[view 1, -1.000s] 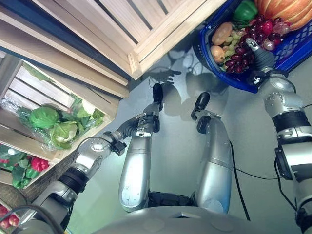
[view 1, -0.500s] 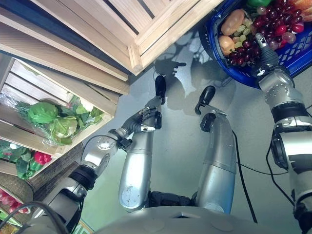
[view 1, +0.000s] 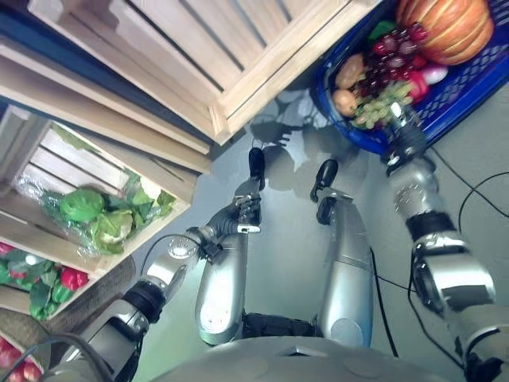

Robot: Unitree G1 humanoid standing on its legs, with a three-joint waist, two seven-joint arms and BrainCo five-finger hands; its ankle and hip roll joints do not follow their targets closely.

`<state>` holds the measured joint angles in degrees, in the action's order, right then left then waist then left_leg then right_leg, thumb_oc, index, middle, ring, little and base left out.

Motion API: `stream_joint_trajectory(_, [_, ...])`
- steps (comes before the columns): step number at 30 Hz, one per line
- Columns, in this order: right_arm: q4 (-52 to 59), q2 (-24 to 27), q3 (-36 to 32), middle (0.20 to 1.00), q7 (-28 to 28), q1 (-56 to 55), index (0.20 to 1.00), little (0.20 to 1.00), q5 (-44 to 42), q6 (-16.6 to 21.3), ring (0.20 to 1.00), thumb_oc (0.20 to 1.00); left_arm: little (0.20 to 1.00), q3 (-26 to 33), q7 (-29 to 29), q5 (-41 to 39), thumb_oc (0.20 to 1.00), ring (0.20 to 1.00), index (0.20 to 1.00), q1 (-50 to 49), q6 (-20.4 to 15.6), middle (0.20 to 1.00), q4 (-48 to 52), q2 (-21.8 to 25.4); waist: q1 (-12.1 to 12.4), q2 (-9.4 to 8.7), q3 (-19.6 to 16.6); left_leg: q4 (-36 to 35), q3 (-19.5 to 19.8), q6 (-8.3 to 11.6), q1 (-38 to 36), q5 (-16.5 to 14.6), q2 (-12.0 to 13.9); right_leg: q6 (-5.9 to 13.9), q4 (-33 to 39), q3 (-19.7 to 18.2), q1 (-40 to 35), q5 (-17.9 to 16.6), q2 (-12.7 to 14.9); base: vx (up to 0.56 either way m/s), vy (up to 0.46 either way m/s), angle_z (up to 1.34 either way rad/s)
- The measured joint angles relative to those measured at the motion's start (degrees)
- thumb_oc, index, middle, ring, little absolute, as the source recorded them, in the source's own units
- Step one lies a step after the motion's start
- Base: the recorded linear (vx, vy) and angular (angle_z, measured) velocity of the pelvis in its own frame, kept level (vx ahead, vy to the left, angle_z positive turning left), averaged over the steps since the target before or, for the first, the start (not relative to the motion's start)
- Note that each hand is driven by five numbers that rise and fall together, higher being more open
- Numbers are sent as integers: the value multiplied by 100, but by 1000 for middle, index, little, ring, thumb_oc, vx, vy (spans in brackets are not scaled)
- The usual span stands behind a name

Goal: Pick up fruits and vegetables into the basket

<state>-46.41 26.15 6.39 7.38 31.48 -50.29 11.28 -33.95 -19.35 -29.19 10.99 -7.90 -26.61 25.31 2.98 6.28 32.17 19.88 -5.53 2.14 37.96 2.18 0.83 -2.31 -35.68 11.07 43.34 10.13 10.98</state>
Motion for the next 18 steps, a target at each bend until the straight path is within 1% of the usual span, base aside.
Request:
stream_joint_trajectory(2, [226, -204, 152, 1000, -77, -586, 1000, 1000, 164, 223, 1000, 1000, 1000, 58, -53, 6, 1000, 1000, 1000, -19, 87, 1000, -147, 14, -94, -3, 2, -163, 44, 0, -465, 0, 21, 24, 214, 77, -527, -16, -47, -85, 65, 5])
stream_joint_trajectory(4, [254, -299, 227, 1000, -206, -950, 1000, 1000, 269, 333, 1000, 1000, 1000, 137, -103, 4, 1000, 1000, 1000, -92, 138, 1000, -162, 19, -142, -5, 3, -259, 47, -5, -768, -7, 28, 58, 366, 83, -845, -36, -82, -4, 60, 0])
stream_joint_trajectory(5, [251, -345, 263, 1000, -360, -1217, 1000, 1000, 384, 409, 1000, 1000, 1000, 224, -136, 2, 1000, 1000, 1000, -166, 147, 1000, -219, 14, -184, -11, 4, -339, 46, -13, -1035, -9, 22, 95, 477, 89, -1127, -58, -116, 0, 72, -2])
stream_joint_trajectory(8, [247, -401, 337, 1000, -645, -1671, 1000, 1000, 528, 474, 1000, 1000, 1000, 362, -247, -2, 1000, 1000, 1000, -327, 153, 1000, -363, 4, -256, -43, 7, -499, 51, -34, -1635, -25, 42, 154, 775, 106, -1779, -104, -179, 37, 95, -1])
stream_joint_trajectory(9, [256, -441, 346, 1000, -720, -1793, 1000, 1000, 653, 476, 1000, 1000, 1000, 468, -261, -2, 1000, 1000, 1000, -445, 155, 1000, -402, -16, -288, -64, -1, -615, 34, -48, -1875, -16, 60, 209, 921, 113, -2033, -135, -202, 59, 75, -6])
stream_joint_trajectory(12, [287, -527, 358, 1000, -1042, -2128, 1000, 1000, 951, 473, 1000, 1000, 1000, 653, -362, -5, 1000, 1000, 1000, -717, 155, 1000, -526, -68, -325, -139, -18, -956, -3, -64, -2628, 10, 115, 288, 1440, 99, -2828, -289, -358, 114, 59, -12])
stream_joint_trajectory(14, [302, -640, 343, 1000, -1273, -2411, 1000, 1000, 1187, 359, 1000, 1000, 1000, 771, -405, 2, 1000, 1000, 1000, -911, 155, 1000, -703, -106, -339, -321, -278, -1230, -2, -27, -2947, 51, 116, 310, 1683, 83, -3125, -328, -388, 156, 52, -1])
stream_joint_trajectory(16, [238, -775, 361, 1000, -1466, -2645, 1000, 1000, 1400, 129, 1000, 1000, 1000, 888, -460, 8, 1000, 1000, 1000, -1053, 181, 1000, -923, -224, -332, -475, -544, -1495, 0, -46, -3262, 127, 133, 323, 1998, 86, -3456, -412, -474, 110, 59, 0])
stream_joint_trajectory(18, [80, -926, 442, 1000, -1662, -2877, 1000, 1000, 1715, -72, 1000, 1000, 1000, 908, -493, 11, 1000, 1000, 1000, -1224, 180, 1000, -1130, -301, -311, -630, -1001, -1689, -2, -23, -3491, 138, 141, 357, 2286, 108, -3732, -452, -519, 79, 58, -2])
